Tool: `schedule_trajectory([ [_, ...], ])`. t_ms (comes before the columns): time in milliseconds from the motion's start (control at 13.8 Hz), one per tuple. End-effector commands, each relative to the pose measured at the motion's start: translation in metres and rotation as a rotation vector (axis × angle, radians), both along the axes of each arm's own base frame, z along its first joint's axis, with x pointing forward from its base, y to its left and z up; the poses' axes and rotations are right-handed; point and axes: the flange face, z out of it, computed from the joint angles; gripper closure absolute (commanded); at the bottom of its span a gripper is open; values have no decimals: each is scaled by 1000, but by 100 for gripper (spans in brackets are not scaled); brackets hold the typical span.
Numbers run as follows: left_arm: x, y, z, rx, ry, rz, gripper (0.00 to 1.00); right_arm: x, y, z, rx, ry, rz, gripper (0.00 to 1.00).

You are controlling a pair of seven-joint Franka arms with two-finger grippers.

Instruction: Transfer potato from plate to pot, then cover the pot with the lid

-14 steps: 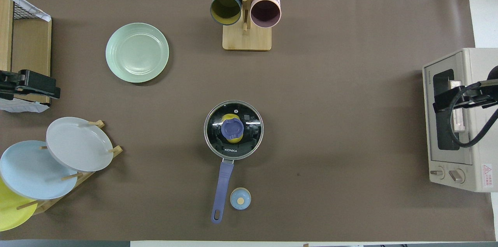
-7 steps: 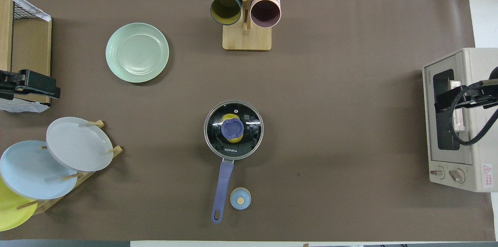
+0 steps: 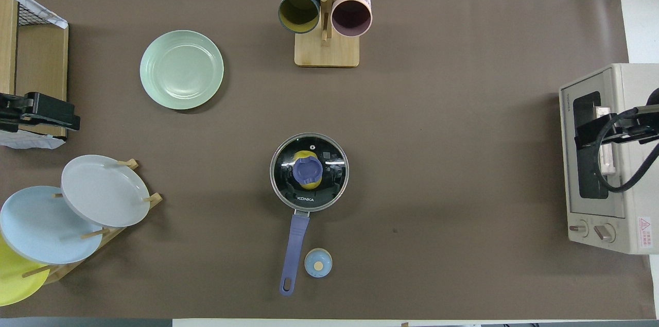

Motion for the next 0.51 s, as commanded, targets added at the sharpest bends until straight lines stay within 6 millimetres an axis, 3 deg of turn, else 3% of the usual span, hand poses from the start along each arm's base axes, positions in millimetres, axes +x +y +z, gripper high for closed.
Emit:
schedule_trajectory([
  [0, -7, 2, 2, -9, -4, 11, 0, 2, -2, 1, 6, -32, 5, 0],
  [434, -7, 2, 2, -9, -4, 11, 0, 5, -1, 2, 23, -57, 1, 0],
])
